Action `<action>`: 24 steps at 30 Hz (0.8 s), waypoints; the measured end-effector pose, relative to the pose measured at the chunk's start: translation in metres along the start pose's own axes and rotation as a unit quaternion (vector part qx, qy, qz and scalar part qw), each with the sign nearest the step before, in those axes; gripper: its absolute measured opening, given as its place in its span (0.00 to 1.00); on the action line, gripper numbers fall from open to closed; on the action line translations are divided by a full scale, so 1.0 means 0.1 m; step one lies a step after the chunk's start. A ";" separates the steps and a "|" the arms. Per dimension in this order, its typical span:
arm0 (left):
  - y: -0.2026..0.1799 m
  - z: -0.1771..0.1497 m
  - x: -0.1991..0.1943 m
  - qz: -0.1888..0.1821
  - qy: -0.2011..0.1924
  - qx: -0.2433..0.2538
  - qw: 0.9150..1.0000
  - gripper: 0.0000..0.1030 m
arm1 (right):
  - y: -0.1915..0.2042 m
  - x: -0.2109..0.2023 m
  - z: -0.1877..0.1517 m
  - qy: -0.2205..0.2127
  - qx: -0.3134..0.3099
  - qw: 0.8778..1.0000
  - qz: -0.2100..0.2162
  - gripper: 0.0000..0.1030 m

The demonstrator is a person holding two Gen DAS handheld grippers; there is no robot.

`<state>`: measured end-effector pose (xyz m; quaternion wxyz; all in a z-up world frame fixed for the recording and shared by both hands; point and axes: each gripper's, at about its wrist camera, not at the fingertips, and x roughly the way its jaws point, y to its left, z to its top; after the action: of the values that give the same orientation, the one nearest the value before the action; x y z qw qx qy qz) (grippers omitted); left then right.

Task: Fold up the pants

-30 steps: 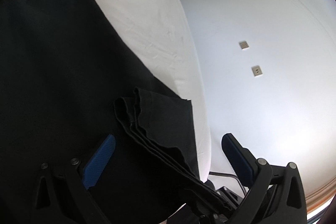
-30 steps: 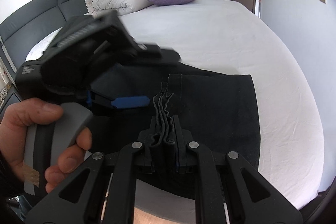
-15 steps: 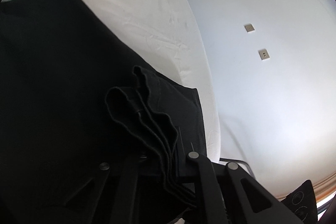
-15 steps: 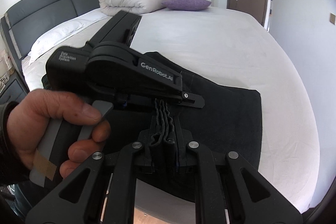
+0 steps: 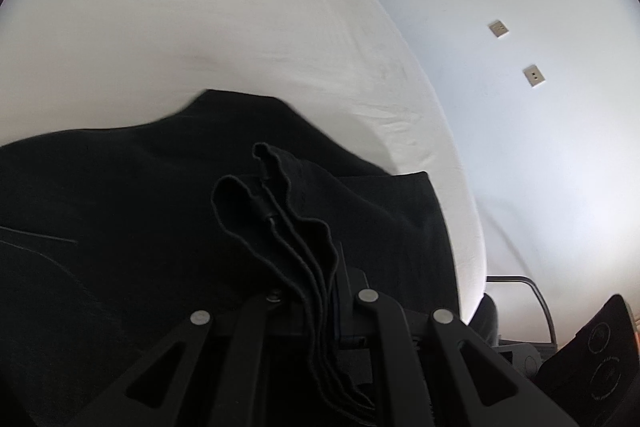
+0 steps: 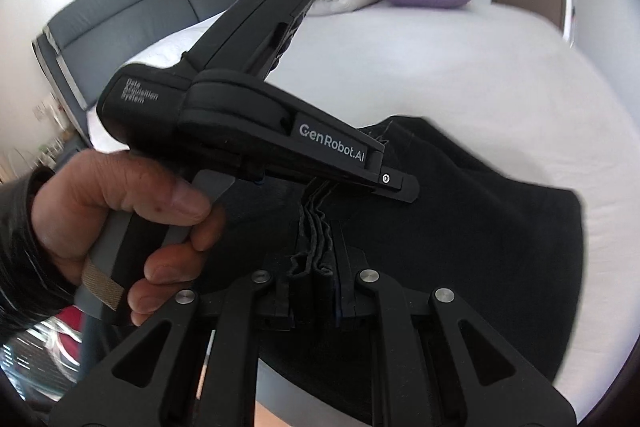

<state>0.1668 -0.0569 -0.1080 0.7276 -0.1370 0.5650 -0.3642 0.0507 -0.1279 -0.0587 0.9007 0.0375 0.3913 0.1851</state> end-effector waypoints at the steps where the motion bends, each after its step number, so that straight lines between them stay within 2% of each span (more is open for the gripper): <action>1: 0.08 0.01 -0.01 0.005 0.002 -0.001 1.000 0.06 | 0.01 0.07 0.01 0.006 0.006 1.000 0.009 0.11; 9: 0.46 0.06 -0.05 0.017 0.008 -0.014 1.000 0.08 | 0.13 0.43 -0.06 0.047 0.016 0.998 0.029 0.11; 14: 0.62 0.01 -0.10 0.018 -0.007 -0.030 0.999 0.22 | -0.01 0.61 -0.13 0.097 0.050 0.993 0.045 0.15; 15: 0.62 0.01 -0.13 0.020 -0.013 -0.031 0.999 0.30 | -0.06 0.61 -0.17 0.102 0.066 0.991 0.054 0.17; 16: 0.63 0.01 -0.18 0.026 -0.021 -0.032 0.999 0.43 | -0.12 0.58 -0.21 0.103 0.086 0.988 0.070 0.21; 18: 0.66 0.00 -0.33 0.041 -0.041 -0.032 0.998 0.61 | -0.18 0.50 -0.25 0.104 0.098 0.986 0.090 0.34; 19: 0.66 -0.01 -0.44 0.055 -0.055 -0.031 0.996 0.64 | -0.21 0.44 -0.28 0.104 0.103 0.984 0.099 0.58; 20: 0.65 -0.02 -0.51 0.070 -0.065 -0.032 0.995 0.65 | -0.25 0.35 -0.32 0.099 0.111 0.983 0.111 0.72; 22: 0.58 -0.04 -0.65 0.098 -0.087 -0.026 0.991 0.67 | -0.32 0.16 -0.38 0.088 0.127 0.979 0.136 0.73; 24: 0.47 -0.09 -0.72 0.106 -0.103 -0.015 0.989 0.68 | -0.41 -0.02 -0.43 0.091 0.139 0.972 0.166 0.73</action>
<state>0.1699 0.0269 -0.0881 0.8143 -0.1241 0.5036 -0.2607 0.0312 -0.1699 -0.0956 0.8037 0.2100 0.4820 0.2787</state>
